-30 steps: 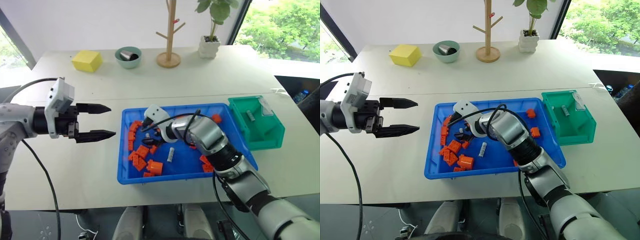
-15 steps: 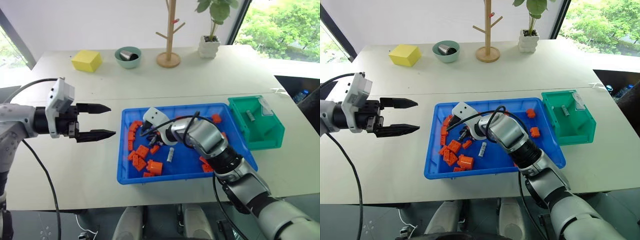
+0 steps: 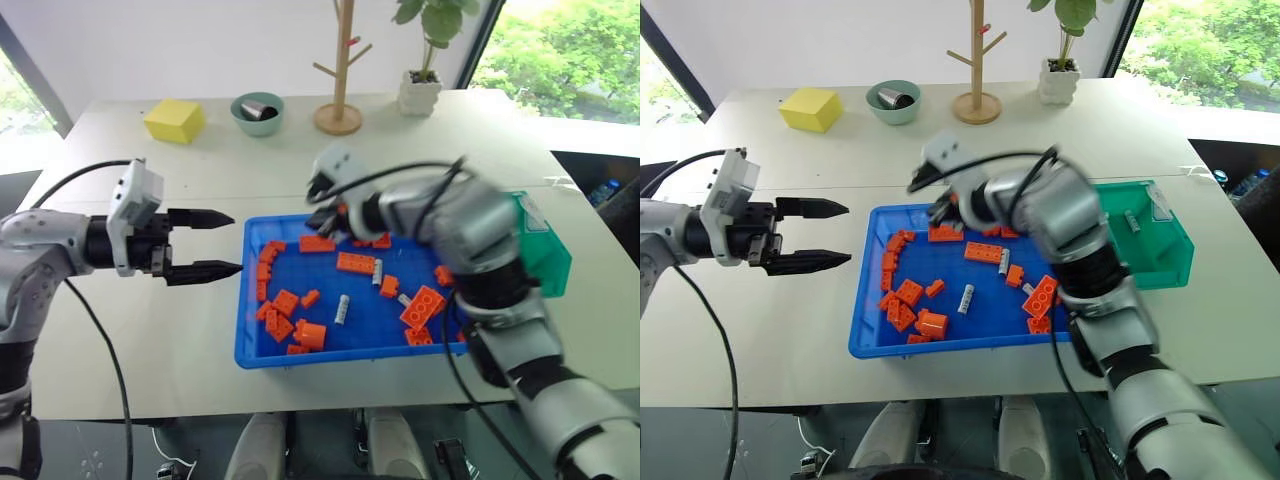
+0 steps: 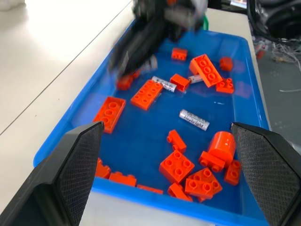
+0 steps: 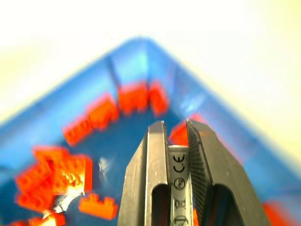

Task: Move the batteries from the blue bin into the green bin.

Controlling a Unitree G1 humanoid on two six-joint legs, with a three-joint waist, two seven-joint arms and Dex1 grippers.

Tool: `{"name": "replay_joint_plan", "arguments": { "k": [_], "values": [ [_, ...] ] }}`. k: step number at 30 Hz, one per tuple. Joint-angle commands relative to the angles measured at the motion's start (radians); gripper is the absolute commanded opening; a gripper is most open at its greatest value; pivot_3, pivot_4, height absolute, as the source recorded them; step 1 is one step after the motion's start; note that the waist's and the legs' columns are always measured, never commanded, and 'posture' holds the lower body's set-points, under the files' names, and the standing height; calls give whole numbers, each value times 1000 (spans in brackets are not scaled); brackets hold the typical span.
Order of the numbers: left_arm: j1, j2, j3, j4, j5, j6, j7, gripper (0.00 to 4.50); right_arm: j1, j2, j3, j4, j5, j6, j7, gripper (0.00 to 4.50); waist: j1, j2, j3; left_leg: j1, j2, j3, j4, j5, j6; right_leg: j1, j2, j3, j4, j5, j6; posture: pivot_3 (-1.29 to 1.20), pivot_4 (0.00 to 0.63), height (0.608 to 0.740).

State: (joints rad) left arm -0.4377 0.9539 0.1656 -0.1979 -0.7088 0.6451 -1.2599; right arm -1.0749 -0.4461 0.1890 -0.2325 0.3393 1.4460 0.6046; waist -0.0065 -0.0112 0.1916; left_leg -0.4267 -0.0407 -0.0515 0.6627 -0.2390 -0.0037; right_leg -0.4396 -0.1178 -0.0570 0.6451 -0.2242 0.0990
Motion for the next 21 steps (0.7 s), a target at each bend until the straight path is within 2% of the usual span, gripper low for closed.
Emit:
{"name": "replay_joint_plan", "arguments": {
  "k": [1, 4, 7, 11, 18, 21],
  "values": [
    [-25, -22, -12, -20, -12, -2, 9, 4500, 27, -197, -115, -39, -5, -2, 18, 29, 9, -1, 0, 0, 0, 0, 0, 0, 0, 1, 0, 0, -1, 0, 0, 0, 150, 702],
    [-34, -46, -24, -16, -9, -7, 11, 4500, 129, -404, -166, -4, -39, -81, 33, 29, 17, -1, 0, 0, 0, 1, 0, 0, 1, 3, -1, 0, -7, 0, 0, 0, 150, 702],
    [-49, -65, -38, 0, 1, -16, 7, 4500, 244, -505, -240, 59, -59, -148, 23, 29, 10, -1, 0, 0, 1, 3, -1, -1, 1, 4, 0, 0, -9, 0, 0, 0, 150, 702],
    [-82, -88, -59, 21, 9, -21, 3, 4500, 351, -491, -324, 71, -47, -161, -10, 29, -10, 0, 0, 1, 2, 7, -1, -1, 2, 3, 0, 1, -9, 0, 0, 0, 150, 702],
    [-124, -126, -79, 0, -4, 12, 31, 4500, 497, -452, -356, 89, -95, -297, -91, 29, -3, 0, 0, 1, 3, 7, -1, -1, 2, 4, 0, 1, -9, 1, 0, 0, 150, 702],
    [-127, -128, -76, -21, -19, 35, 38, 4500, 559, -452, -365, 107, -119, -356, -116, 1284, -1, -1, 0, 0, 2, 7, 0, -1, 2, 5, 0, 1, -10, 1, 0, 0, 150, 702]
  ]
}}
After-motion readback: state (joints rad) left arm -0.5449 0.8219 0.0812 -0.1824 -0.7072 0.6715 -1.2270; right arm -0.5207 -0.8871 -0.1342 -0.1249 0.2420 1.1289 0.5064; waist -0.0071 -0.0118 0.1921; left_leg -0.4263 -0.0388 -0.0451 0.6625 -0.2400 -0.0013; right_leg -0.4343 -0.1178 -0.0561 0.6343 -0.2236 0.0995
